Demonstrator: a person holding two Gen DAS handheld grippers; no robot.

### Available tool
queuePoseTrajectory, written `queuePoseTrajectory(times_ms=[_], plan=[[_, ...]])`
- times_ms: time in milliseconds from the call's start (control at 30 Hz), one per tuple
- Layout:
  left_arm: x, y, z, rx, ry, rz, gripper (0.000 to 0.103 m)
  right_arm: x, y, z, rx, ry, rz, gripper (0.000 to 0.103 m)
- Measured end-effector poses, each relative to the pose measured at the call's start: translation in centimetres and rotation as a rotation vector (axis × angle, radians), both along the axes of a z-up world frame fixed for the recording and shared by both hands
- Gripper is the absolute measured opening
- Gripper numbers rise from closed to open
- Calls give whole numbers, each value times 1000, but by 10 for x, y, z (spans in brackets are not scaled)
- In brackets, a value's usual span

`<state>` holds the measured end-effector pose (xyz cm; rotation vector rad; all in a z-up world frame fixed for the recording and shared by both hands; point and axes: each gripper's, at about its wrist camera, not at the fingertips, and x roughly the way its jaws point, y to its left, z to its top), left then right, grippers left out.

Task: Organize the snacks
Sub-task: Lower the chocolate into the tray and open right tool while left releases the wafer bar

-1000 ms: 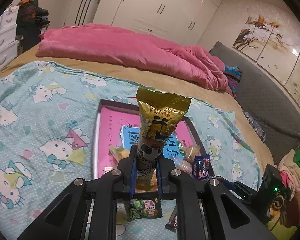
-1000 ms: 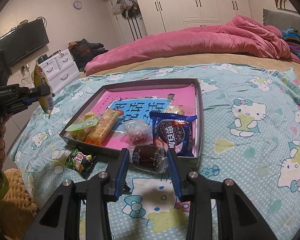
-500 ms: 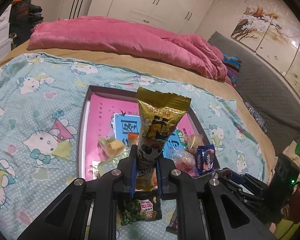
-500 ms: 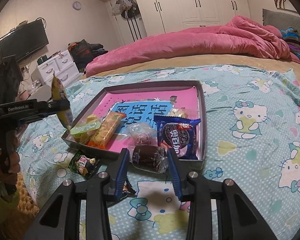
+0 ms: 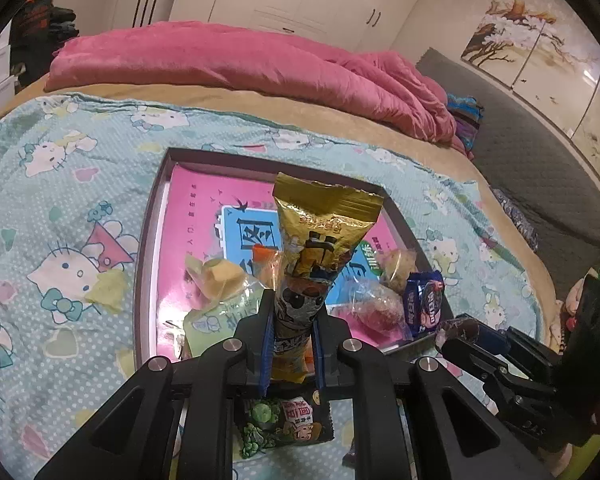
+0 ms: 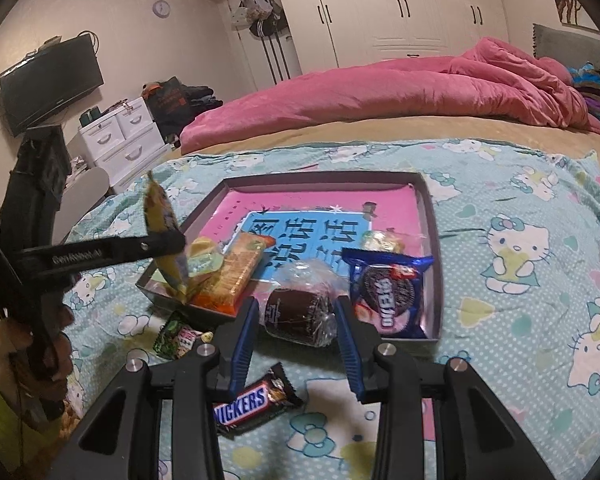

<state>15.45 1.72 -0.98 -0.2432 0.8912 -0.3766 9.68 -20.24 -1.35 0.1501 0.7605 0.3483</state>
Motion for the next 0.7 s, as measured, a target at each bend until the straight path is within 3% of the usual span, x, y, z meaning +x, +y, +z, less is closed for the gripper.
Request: queuePoseTrajectory(times_ms=[700], plan=[[4, -4, -6, 22, 2, -14, 17, 18, 26, -3, -16, 20, 8, 39]])
